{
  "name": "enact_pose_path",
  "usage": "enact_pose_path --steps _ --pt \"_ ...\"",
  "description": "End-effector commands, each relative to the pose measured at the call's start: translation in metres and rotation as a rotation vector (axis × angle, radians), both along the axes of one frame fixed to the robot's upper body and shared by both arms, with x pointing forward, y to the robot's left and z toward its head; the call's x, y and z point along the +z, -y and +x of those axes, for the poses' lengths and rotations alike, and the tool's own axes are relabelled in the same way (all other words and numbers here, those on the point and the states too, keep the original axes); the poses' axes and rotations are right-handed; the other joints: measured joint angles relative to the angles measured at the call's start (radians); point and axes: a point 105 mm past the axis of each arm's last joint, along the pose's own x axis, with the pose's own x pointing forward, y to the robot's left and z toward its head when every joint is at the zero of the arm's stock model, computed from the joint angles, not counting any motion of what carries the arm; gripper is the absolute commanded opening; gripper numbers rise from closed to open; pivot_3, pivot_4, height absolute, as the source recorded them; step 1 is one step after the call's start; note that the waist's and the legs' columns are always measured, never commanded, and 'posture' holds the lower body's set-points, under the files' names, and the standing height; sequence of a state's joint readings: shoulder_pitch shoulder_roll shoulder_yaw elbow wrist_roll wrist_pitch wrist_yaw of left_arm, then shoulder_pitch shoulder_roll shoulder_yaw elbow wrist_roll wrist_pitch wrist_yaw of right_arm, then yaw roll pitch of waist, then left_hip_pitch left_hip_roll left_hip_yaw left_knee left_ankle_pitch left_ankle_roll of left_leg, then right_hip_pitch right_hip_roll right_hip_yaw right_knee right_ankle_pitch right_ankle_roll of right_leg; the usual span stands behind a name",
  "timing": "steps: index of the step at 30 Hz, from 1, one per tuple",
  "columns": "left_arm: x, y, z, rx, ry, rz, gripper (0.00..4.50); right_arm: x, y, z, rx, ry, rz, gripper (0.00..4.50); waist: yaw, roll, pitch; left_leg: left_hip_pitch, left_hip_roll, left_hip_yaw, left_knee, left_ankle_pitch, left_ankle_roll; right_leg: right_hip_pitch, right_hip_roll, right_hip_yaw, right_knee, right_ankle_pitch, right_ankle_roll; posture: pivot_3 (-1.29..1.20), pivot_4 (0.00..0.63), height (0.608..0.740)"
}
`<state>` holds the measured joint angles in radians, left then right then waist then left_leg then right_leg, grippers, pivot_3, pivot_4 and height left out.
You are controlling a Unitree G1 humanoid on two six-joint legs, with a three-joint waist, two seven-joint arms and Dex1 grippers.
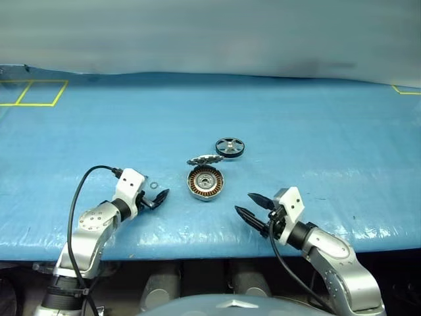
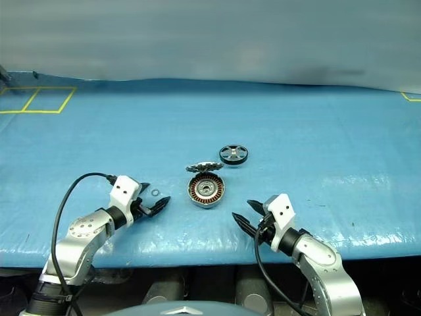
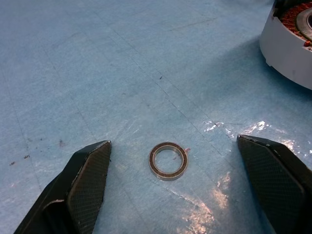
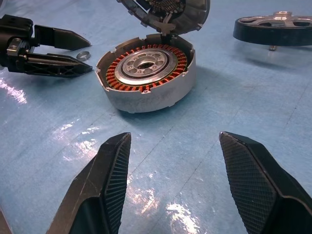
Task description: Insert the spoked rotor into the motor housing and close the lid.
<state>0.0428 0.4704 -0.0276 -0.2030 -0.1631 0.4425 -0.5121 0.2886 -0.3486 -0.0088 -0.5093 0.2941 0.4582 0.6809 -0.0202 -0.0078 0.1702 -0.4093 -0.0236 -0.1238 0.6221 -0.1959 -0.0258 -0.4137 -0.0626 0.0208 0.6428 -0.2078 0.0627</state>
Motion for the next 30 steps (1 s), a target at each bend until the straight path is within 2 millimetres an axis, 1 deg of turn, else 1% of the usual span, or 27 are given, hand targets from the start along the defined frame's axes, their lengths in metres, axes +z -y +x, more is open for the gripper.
enact_pose_path --steps 1,4,8,13,14,19,22,24,27,30 --pt "-0.013 -0.001 -0.005 0.003 -0.052 0.023 4.50 0.007 -0.003 0.004 0.004 0.037 0.010 3.04 0.000 0.002 -0.001 0.000 0.000 0.000 0.000 0.000 0.000 0.000 0.000 0.000 0.000 0.000 0.000 0.00 0.150 0.740" --pt "-0.016 -0.004 -0.008 0.014 -0.063 0.037 3.87 0.008 -0.003 0.006 0.002 0.042 0.004 3.07 0.000 0.002 -0.001 0.000 0.000 0.000 0.000 0.000 0.000 0.000 0.000 0.000 0.000 0.000 0.000 0.00 0.150 0.740" --pt "-0.020 -0.006 -0.011 0.033 -0.077 0.030 2.55 0.008 -0.003 0.007 0.010 0.037 -0.008 3.07 -0.001 0.004 -0.003 0.000 0.000 0.000 0.000 0.000 0.000 0.000 0.000 0.000 0.000 0.000 0.000 0.00 0.150 0.740" --pt "-0.023 -0.009 -0.016 0.083 -0.093 -0.020 0.85 0.011 -0.004 0.010 0.009 0.047 -0.014 3.07 -0.003 0.006 -0.005 0.000 0.000 0.000 0.000 0.000 0.000 0.000 0.000 0.000 0.000 0.000 0.000 0.00 0.150 0.740" --pt "-0.024 -0.009 -0.018 0.088 -0.098 -0.024 0.64 0.011 -0.004 0.010 0.010 0.048 -0.015 3.07 -0.003 0.006 -0.005 0.000 0.000 0.000 0.000 0.000 0.000 0.000 0.000 0.000 0.000 0.000 0.000 0.00 0.150 0.740" --pt "-0.019 -0.002 -0.026 0.059 -0.095 -0.021 0.64 0.013 -0.005 0.010 0.018 0.053 -0.024 3.07 -0.004 0.007 -0.007 0.000 0.000 0.001 -0.001 0.000 0.000 0.000 0.000 0.000 -0.001 0.000 0.000 0.00 0.150 0.740" --pt "-0.004 0.014 -0.028 -0.044 -0.046 0.018 0.64 0.019 -0.008 0.011 0.029 0.081 -0.021 3.07 -0.004 0.007 -0.007 0.000 0.000 0.001 -0.001 0.000 0.000 0.000 0.000 0.000 -0.001 0.000 0.000 0.00 0.150 0.740" --pt "0.003 0.020 -0.027 -0.080 -0.019 0.030 0.64 0.021 -0.008 0.013 0.019 0.103 -0.027 3.07 -0.003 0.007 -0.007 0.000 0.000 0.001 -0.001 0.000 0.000 0.000 0.000 0.000 -0.001 0.000 0.000 0.00 0.150 0.740" --pt "0.022 0.035 -0.018 -0.157 0.038 0.030 0.64 0.021 -0.006 0.016 -0.019 0.148 -0.025 3.07 0.001 0.006 -0.006 -0.001 0.000 0.001 0.000 0.000 0.000 -0.001 -0.001 0.000 -0.001 0.000 0.000 0.00 0.150 0.740" --pt "0.029 0.045 -0.018 -0.245 0.055 0.048 0.64 0.019 -0.007 0.015 -0.025 0.158 -0.019 3.07 0.001 0.006 -0.006 -0.002 0.000 0.001 0.000 0.000 0.000 -0.001 0.000 -0.001 -0.001 0.000 0.000 0.00 0.150 0.740"
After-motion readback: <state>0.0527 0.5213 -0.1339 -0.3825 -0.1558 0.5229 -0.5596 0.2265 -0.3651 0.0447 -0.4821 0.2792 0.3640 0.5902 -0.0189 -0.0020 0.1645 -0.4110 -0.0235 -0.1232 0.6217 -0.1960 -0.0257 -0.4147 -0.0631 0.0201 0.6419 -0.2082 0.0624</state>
